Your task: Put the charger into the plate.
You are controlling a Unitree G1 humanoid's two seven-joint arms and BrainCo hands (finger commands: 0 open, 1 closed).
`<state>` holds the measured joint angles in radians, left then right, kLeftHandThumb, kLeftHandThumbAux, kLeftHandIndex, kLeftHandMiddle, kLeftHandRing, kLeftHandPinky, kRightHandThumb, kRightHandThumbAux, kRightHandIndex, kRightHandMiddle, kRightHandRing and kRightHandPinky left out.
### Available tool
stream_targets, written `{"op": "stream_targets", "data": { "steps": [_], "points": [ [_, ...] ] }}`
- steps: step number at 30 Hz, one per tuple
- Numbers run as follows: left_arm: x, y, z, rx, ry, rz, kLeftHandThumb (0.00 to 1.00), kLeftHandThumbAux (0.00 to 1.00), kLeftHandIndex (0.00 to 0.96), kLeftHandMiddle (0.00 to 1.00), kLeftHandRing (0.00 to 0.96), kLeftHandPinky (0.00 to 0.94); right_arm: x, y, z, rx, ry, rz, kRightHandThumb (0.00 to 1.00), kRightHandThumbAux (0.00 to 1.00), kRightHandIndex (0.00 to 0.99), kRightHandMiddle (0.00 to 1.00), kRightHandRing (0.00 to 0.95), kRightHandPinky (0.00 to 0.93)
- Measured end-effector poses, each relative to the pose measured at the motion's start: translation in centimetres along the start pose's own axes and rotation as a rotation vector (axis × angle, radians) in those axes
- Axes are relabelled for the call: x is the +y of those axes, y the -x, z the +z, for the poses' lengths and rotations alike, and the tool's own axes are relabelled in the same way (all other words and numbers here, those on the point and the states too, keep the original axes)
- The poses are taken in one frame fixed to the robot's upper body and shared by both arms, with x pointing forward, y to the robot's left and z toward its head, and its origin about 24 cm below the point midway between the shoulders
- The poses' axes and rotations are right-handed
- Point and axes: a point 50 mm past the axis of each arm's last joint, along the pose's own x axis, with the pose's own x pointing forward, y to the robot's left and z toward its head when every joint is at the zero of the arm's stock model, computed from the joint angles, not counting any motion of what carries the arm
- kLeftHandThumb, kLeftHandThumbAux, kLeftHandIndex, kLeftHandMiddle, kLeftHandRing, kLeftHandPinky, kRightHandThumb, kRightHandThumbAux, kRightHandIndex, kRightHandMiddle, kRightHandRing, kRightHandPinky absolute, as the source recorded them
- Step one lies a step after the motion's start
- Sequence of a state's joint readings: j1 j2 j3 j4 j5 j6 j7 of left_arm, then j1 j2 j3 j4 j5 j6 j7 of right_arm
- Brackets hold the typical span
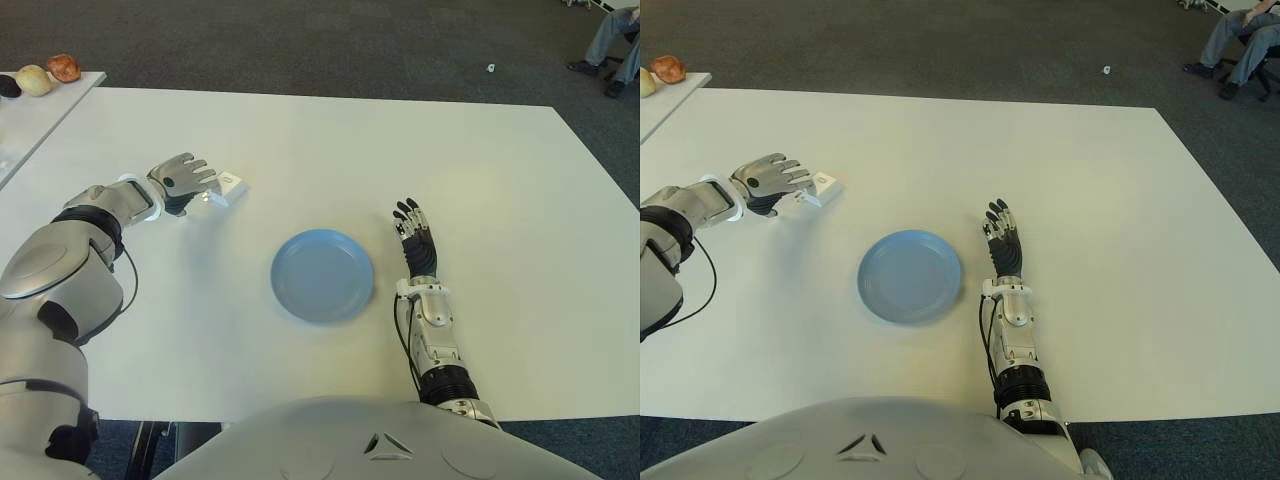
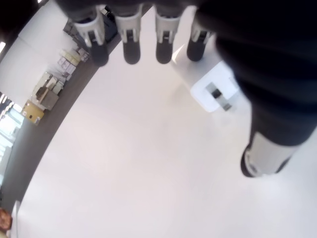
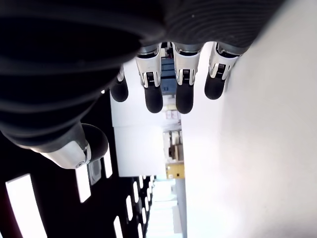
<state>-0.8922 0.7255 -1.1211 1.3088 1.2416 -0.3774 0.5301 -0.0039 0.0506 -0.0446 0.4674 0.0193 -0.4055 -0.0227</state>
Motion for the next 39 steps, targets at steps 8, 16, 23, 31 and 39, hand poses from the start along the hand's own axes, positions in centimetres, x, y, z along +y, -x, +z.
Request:
{"op": "stream_targets", "data": {
  "steps": [8, 16, 23, 31, 39],
  "points": [
    [-0.1, 0.6, 0.0, -0.051, -0.036, 0.089, 0.000, 0.641, 0.000, 0.000, 0.000, 0.000, -0.2, -0.1, 0.0, 0.003, 0.003, -0.001, 0.000, 0.507, 0.000, 0.164, 0.136, 0.037],
    [-0.3, 1.8, -0.3, -0.106, -0.002, 0.132, 0.000, 0.624, 0.000, 0.000, 0.000, 0.000, -0.2, -0.2, 0.0, 0.002, 0.000, 0.000, 0.000, 0.505, 0.000, 0.177, 0.148, 0.039],
    [-0.6, 3.5, -1.4, -0.130, 0.043, 0.153, 0.000, 0.613, 0.000, 0.000, 0.000, 0.000, -0.3, -0.3, 0.0, 0.001, 0.002, -0.001, 0.000, 0.501, 0.000, 0.179, 0.151, 0.035],
    [-0.9, 5.0, -1.9, -0.140, 0.099, 0.172, 0.000, 0.588, 0.000, 0.004, 0.000, 0.000, -0.4, -0.5, -0.1, 0.004, 0.000, 0.007, 0.000, 0.493, 0.000, 0.179, 0.149, 0.028],
    [-0.8, 5.7, -1.7, -0.167, 0.134, 0.204, 0.000, 0.577, 0.000, 0.008, 0.000, 0.000, -0.3, -0.7, 0.0, 0.000, 0.003, 0.010, 0.000, 0.499, 0.000, 0.184, 0.151, 0.031]
  ]
}}
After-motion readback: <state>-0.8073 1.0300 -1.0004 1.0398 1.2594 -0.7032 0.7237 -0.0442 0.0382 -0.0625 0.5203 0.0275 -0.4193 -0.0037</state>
